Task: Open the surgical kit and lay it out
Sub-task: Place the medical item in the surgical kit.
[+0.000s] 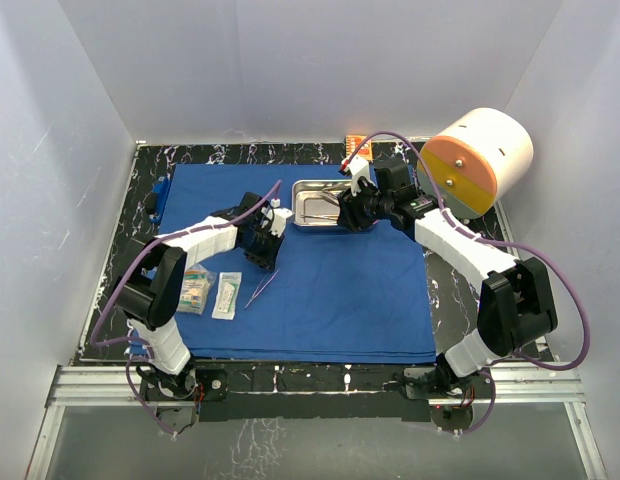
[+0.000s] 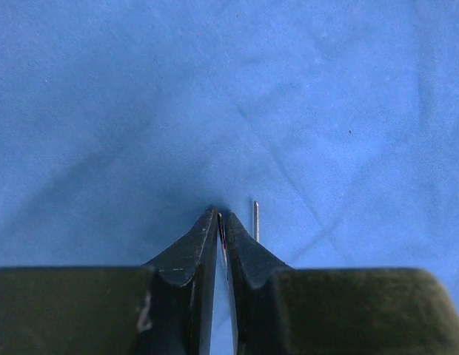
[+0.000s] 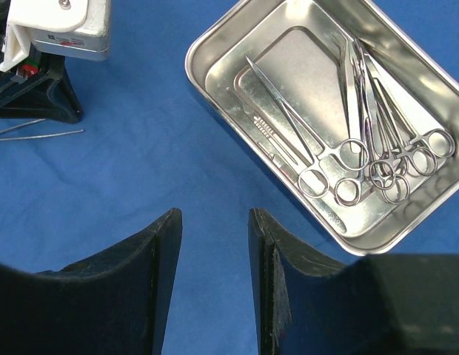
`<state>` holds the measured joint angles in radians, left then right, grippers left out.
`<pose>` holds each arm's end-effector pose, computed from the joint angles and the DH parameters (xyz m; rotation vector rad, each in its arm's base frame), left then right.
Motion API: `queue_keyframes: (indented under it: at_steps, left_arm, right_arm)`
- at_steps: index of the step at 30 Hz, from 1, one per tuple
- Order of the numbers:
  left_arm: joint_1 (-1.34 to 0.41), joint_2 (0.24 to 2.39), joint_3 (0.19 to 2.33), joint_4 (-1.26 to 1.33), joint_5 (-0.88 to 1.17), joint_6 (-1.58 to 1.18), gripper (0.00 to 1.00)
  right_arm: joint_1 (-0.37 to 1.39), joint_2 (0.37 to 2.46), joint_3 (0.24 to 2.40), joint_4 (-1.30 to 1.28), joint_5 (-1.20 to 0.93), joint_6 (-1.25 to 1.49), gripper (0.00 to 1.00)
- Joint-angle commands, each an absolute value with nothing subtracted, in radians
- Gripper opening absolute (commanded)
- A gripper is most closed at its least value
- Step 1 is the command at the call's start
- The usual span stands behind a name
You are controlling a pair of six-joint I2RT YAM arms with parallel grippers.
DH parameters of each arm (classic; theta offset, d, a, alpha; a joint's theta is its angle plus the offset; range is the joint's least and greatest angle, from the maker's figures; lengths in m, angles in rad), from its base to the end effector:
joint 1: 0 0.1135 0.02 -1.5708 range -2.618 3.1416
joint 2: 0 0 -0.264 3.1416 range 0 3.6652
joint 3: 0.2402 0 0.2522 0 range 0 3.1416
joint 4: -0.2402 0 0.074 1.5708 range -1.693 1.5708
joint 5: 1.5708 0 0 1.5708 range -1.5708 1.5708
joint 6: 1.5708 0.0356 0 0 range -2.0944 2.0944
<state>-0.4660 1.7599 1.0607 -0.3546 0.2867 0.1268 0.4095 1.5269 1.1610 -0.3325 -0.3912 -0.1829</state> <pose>0.3074 -0.1659 0.1670 0.8668 2.4935 -0.4930 0.3069 0.1480 0.2769 -0.8584 2.0985 0.5634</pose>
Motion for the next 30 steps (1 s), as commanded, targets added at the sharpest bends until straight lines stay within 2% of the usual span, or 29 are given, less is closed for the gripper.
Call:
queue_keyframes:
  at_steps: [1,7,16,30]
  left_arm:
    - [-0.476,1.75,1.102,-0.436,0.255,0.042,0.08]
    - [-0.476,1.739,1.096,-0.456,0.271,-0.063,0.0]
    - [-0.476,1.703,1.078,-0.429,0.257,-0.158,0.0]
    - [-0.474,1.677,1.045,-0.437,0.04,-0.399,0.0]
  right_arm:
    - [0.405,1.51,1.157,-0.294,-0.38,-0.194,0.39]
    - [0.405,1.509,1.157,-0.296,-0.377,-0.196,0.39]
    - [0.405,1.5,1.149,-0.299,-0.367,-0.2,0.39]
    - [0.405,1.53,1.177,-0.319,-0.352,-0.204,0.39]
